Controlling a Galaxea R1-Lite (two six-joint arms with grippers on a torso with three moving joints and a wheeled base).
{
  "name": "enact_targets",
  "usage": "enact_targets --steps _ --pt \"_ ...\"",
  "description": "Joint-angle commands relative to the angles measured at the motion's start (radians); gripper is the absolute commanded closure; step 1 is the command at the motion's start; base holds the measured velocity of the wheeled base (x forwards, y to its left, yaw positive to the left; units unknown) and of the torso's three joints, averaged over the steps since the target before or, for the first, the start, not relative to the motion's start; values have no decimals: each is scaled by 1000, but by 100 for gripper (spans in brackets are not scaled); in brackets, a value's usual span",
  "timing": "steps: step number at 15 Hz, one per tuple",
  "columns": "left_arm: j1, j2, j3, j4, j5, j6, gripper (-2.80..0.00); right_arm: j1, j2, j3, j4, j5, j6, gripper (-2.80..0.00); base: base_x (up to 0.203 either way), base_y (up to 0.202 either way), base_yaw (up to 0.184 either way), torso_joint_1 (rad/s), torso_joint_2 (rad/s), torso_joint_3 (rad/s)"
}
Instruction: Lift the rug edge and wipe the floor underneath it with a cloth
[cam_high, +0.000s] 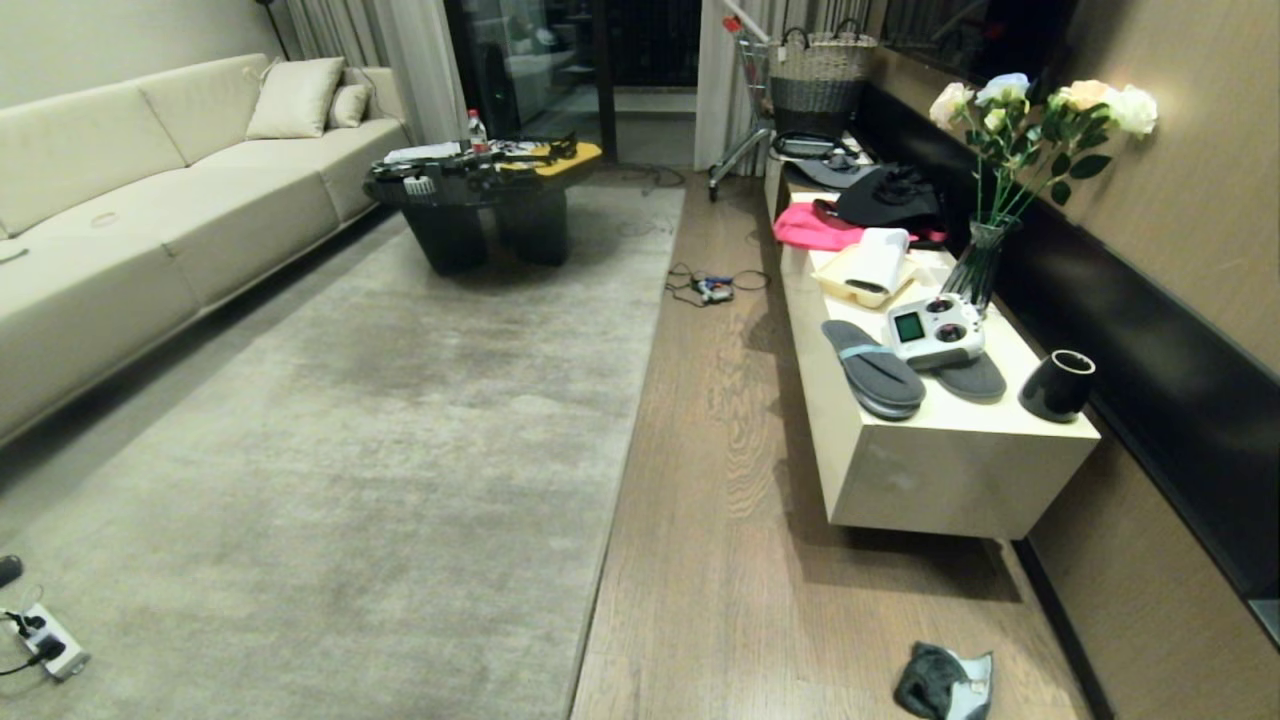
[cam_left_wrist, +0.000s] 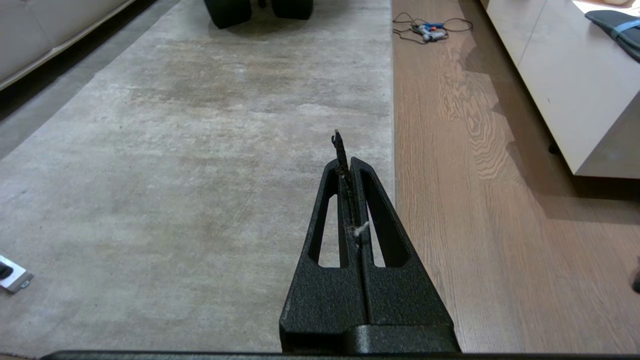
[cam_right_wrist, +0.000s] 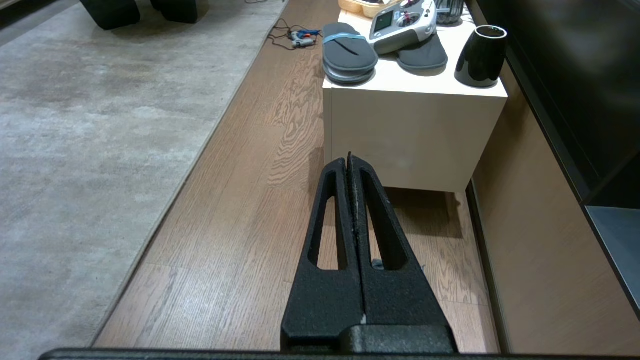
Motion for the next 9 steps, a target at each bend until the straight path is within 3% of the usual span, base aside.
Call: enact_targets --steps 1,9 --pt "0 2 0 -1 0 0 0 0 1 0 -1 0 -1 0 0 0 0 0 0 0" --pt "0 2 0 0 0 0 0 0 2 0 -1 0 -1 0 0 0 0 0 0 0"
